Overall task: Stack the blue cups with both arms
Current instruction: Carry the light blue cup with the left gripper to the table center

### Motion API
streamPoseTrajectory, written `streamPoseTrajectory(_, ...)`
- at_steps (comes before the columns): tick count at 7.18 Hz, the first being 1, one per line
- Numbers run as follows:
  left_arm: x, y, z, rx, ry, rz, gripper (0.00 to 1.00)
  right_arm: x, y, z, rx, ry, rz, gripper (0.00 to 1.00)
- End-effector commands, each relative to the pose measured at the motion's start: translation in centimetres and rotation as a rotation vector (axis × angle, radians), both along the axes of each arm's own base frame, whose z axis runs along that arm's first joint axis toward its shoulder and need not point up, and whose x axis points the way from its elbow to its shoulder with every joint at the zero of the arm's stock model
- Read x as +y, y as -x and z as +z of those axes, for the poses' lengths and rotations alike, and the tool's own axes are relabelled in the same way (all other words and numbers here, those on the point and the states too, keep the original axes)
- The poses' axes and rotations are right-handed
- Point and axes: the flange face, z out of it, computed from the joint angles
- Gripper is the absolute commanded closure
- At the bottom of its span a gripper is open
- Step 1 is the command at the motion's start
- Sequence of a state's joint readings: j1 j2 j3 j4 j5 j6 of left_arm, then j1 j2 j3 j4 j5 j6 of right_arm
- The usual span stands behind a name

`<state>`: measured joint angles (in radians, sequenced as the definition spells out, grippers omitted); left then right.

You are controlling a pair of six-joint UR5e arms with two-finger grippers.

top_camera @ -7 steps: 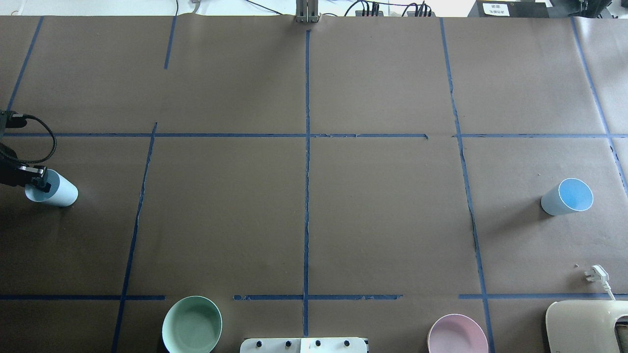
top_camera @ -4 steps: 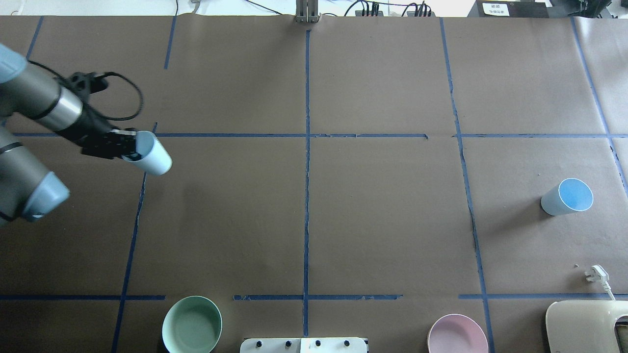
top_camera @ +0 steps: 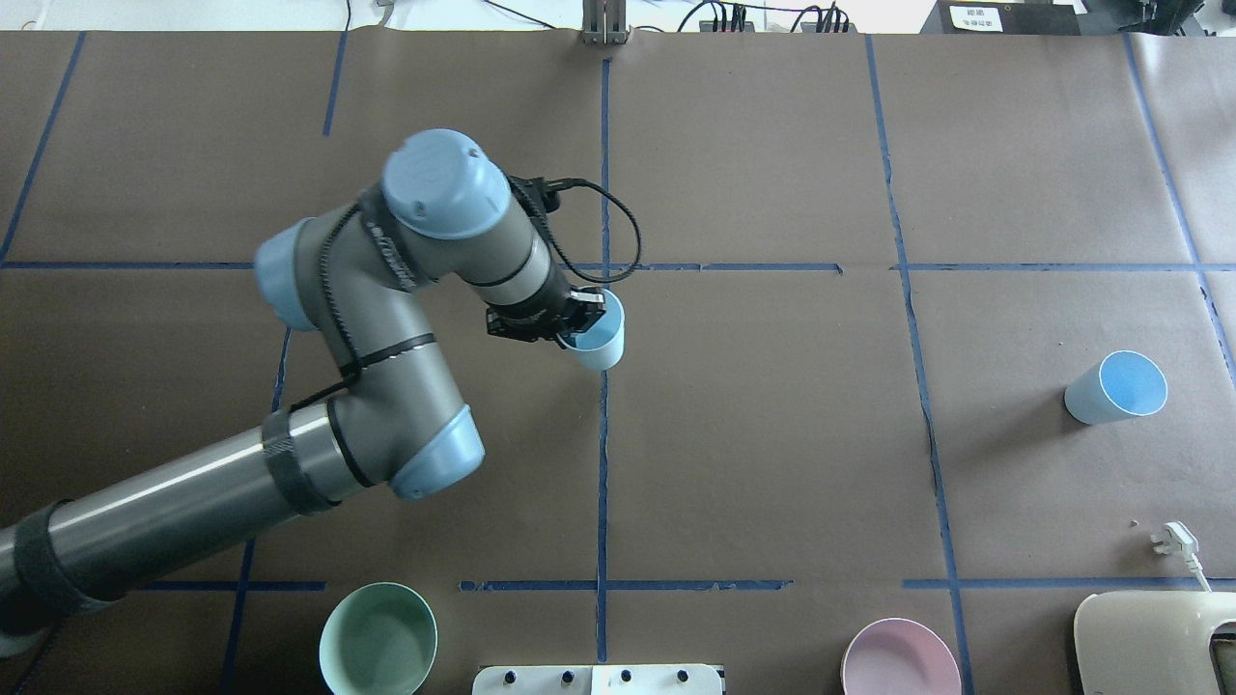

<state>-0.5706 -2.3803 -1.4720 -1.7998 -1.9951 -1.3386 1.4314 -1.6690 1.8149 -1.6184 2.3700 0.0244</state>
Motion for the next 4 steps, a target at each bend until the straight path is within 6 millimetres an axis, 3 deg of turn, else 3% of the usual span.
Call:
streamPoseTrajectory(1,0.8,-4.0,-1.2,-0.066,-0.128,-0.002,1.00,0.0,0.0,0.0,0.000,0.000,0.000,0.00)
streamPoseTrajectory(2,2.0,-5.2,-0.7,-0.097,-0.168,-0.017,1.00,0.0,0.0,0.0,0.000,0.000,0.000,0.00)
streamPoseTrajectory(4,1.8,-5.3,0.7,-0.171,-0.198,0.006,1.00,0.0,0.0,0.0,0.000,0.000,0.000,0.00)
